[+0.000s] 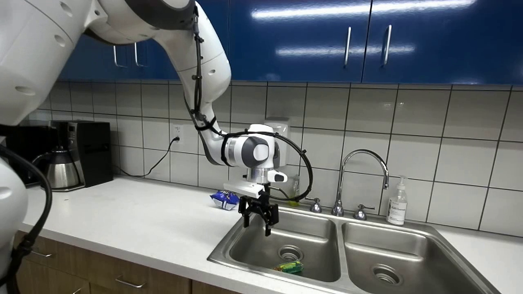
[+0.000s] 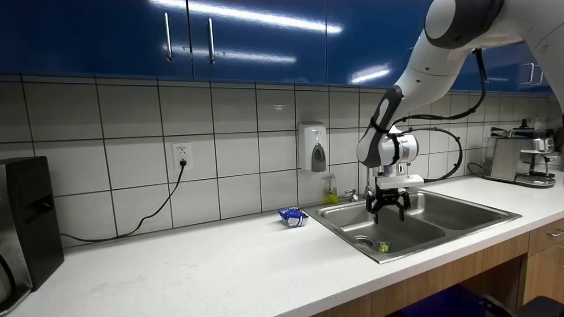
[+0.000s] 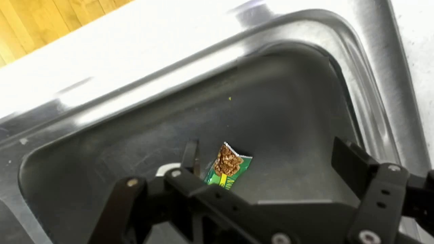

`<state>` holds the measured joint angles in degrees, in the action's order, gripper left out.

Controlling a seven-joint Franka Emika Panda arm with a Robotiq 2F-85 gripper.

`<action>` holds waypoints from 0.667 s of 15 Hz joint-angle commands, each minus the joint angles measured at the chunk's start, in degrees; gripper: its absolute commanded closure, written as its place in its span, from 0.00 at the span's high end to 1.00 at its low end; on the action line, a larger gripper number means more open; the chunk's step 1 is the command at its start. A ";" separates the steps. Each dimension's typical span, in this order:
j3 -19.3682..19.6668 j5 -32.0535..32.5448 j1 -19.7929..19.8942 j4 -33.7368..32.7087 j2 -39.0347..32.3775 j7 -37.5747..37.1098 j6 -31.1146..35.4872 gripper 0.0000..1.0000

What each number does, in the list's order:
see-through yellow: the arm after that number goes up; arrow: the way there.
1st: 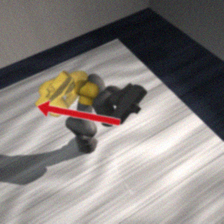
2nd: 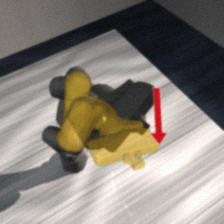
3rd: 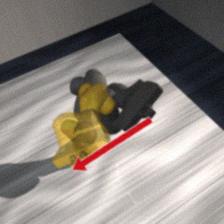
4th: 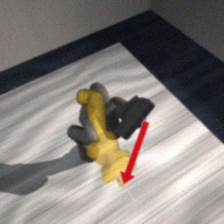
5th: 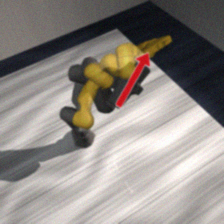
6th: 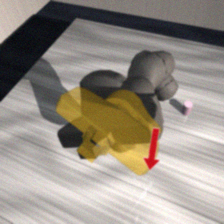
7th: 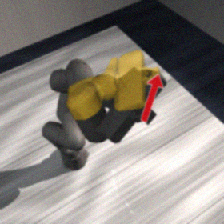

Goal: Put the chocolate bar inside the sink

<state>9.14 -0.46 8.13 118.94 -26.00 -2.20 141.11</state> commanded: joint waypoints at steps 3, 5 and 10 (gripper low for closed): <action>-0.10 2.27 -0.49 11.15 10.36 1.86 -1.42 1.00; -0.11 2.61 -0.62 13.36 12.30 2.00 -1.47 1.00; -0.25 1.75 -0.41 11.55 9.51 0.96 -0.21 1.00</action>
<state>9.13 1.17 7.46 130.57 -16.52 -1.15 141.04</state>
